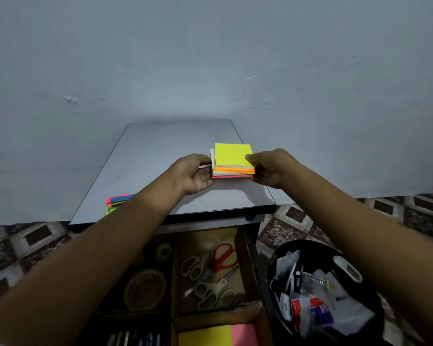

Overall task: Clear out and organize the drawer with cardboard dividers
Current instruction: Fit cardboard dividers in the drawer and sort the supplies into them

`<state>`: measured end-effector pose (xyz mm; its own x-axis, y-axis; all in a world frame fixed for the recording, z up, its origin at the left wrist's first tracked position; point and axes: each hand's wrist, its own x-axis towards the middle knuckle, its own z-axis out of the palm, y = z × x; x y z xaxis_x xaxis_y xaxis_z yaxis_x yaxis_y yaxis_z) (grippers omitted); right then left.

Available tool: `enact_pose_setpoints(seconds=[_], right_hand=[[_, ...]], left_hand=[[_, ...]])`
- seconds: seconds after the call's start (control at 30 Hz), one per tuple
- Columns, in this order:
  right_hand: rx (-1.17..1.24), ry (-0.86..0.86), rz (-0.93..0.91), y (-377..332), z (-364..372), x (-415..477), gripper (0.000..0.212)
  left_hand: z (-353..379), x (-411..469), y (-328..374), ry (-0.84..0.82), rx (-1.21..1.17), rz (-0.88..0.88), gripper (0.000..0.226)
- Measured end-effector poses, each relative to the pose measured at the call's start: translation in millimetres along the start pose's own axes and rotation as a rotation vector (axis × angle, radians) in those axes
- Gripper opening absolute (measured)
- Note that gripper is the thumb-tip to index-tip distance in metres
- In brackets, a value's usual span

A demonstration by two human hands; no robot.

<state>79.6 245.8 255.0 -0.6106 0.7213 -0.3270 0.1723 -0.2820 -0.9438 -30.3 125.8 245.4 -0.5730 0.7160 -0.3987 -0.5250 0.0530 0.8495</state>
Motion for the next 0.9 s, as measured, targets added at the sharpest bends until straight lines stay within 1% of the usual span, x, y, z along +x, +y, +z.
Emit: enact_pose_setpoints(seconds=[0.13,0.27,0.37,0.5,0.57,0.7,0.83,0.9], right_hand=[[0.022,-0.039,0.039,18,0,-39,0.019],[0.093,-0.076,0.104,44,-1,-73,0.018],[0.103,-0.095,0.152,68,-3,-95,0.018],[0.060,-0.115,0.221,107,-6,-118,0.018],[0.069,-0.114,0.247,127,-7,-128,0.018],[0.103,-0.104,0.315,162,-9,-143,0.017],[0.049,-0.110,0.336,189,-15,-149,0.009],[0.018,-0.078,0.320,199,-20,-151,0.011]], left_hand=[[-10,-33,-14,-0.037,0.043,-0.003,0.021],[-23,-60,-40,-0.041,0.028,-0.042,0.021],[-35,-77,-66,-0.014,0.006,-0.059,0.020],[-49,-99,-104,0.059,0.099,-0.025,0.018],[-56,-109,-121,0.111,0.135,-0.011,0.017],[-64,-125,-150,0.146,0.233,-0.025,0.011],[-71,-133,-174,0.171,0.295,-0.057,0.011],[-74,-135,-186,0.174,0.336,-0.068,0.011]])
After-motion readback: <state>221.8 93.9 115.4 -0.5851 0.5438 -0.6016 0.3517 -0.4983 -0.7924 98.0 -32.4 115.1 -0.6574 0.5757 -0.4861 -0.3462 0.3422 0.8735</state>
